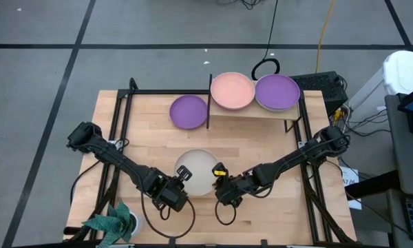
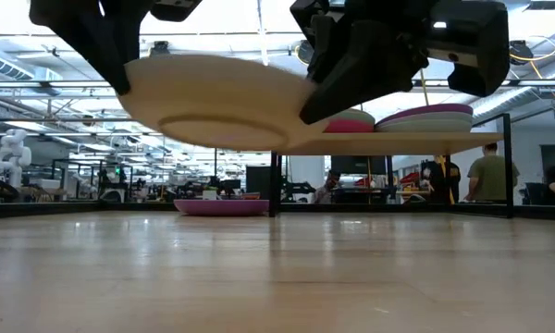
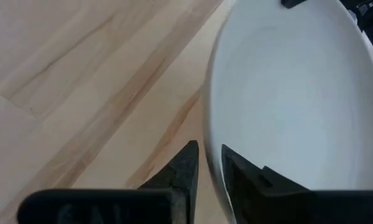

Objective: Place and stack plates onto a shelf
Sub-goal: Stack the gray plate on top of the violet plate on the shelf

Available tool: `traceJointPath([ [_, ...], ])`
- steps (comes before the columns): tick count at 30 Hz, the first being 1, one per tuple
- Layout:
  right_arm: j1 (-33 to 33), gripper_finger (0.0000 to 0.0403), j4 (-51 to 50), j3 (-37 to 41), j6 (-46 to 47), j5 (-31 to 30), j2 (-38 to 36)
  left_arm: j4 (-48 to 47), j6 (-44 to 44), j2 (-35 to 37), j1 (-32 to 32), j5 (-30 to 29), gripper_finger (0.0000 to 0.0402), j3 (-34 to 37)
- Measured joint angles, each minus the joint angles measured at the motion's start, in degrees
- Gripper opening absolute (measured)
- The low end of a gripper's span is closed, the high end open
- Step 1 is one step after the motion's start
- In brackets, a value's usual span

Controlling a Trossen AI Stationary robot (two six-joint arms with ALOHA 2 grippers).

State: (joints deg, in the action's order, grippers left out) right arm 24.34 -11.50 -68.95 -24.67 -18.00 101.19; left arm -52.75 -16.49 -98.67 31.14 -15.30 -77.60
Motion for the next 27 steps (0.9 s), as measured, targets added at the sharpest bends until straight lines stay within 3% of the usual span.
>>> traceJointPath([
  [7,0.1,0.0008,-0.9,0.0,-0.6,0.6,0.0,-0.2,0.4,0.0,-0.3,-1.4,0.0025,0.0],
  [14,0.1,0.0004,-1.3,0.0,-0.4,0.6,0.0,0.9,2.7,0.0,-0.9,-3.2,0.0042,0.0],
  [21,-0.1,0.0002,-1.8,0.0,0.2,-0.1,-0.4,7.1,6.4,0.0,-1.3,-6.5,0.0162,0.0],
  [27,-0.7,0.0002,-6.8,0.0,1.8,-0.2,-3.8,15.8,10.6,0.0,-0.9,-16.2,0.0246,0.0],
])
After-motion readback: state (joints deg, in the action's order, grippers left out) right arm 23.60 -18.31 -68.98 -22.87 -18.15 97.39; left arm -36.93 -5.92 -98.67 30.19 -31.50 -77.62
